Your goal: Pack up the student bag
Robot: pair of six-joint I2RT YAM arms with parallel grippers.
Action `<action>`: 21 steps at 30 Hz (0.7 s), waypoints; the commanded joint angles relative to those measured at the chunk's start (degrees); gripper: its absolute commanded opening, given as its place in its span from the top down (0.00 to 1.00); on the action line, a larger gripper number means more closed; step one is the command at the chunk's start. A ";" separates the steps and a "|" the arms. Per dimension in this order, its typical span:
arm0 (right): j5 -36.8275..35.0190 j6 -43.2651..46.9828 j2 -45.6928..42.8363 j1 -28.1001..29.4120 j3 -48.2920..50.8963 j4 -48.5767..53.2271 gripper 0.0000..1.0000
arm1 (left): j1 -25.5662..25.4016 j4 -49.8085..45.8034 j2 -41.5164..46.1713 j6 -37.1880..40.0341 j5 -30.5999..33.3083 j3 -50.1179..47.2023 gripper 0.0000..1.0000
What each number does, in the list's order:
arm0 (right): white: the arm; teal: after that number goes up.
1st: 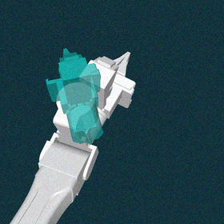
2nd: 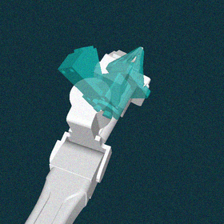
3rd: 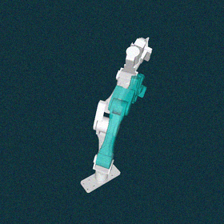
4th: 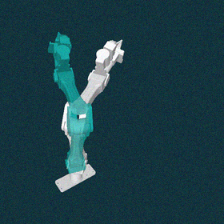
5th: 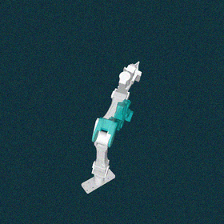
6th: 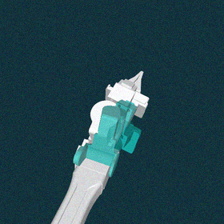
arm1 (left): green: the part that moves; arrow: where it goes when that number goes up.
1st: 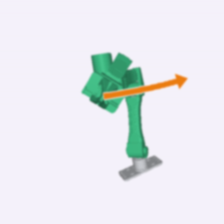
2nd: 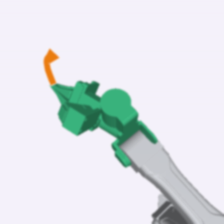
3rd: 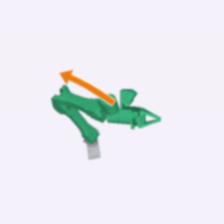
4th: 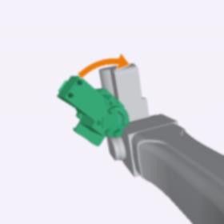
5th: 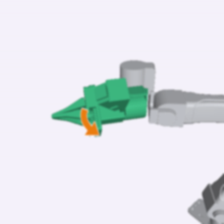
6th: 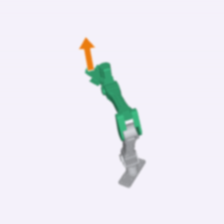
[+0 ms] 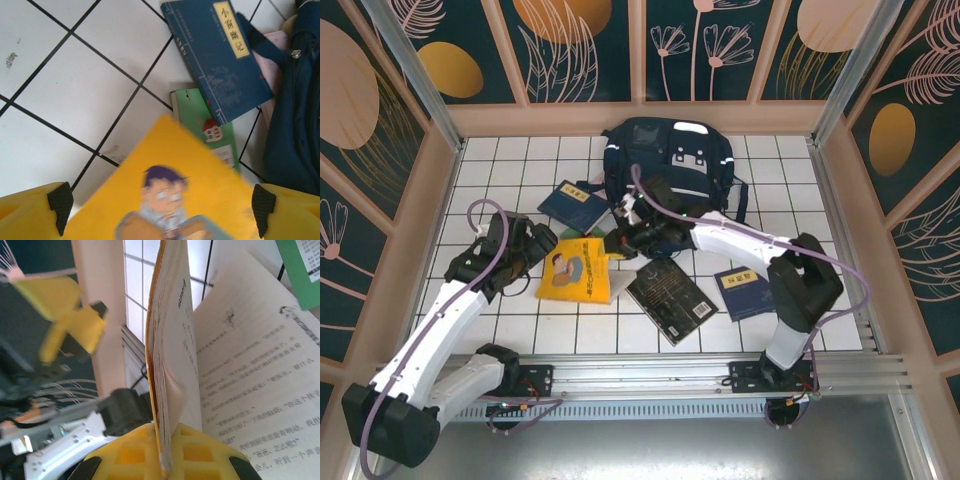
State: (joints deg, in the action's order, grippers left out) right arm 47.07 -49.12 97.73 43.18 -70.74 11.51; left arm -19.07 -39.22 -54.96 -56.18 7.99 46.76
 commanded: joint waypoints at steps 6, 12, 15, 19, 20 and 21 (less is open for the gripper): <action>-3.99 -10.42 -6.92 -4.22 4.58 -7.14 1.00 | -0.09 7.32 -1.98 -7.16 -13.63 -5.89 0.06; -4.07 -16.68 -7.90 -4.42 11.25 -15.65 1.00 | -0.11 28.57 -3.40 -23.58 -24.62 -19.88 0.08; -4.77 -19.25 -8.63 -4.42 13.87 -19.32 1.00 | -0.16 35.85 -5.63 -28.29 -25.39 -22.99 0.10; -6.11 -23.30 -9.91 -4.63 17.67 -24.33 1.00 | -0.09 38.84 -6.83 -31.16 -24.26 -23.84 0.11; -6.56 -24.66 -10.38 -4.78 19.07 -26.05 1.00 | -0.09 39.40 -6.66 -31.72 -23.88 -24.22 0.11; -7.04 -26.74 -10.95 -4.97 20.99 -28.56 1.00 | -0.13 40.02 -6.48 -32.58 -23.46 -24.70 0.11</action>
State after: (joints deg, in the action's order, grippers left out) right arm 41.32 -69.78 90.28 38.98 -52.38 -7.25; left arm -19.07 -5.82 -61.89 -83.64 -14.81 23.14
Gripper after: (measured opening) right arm 0.056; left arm 0.889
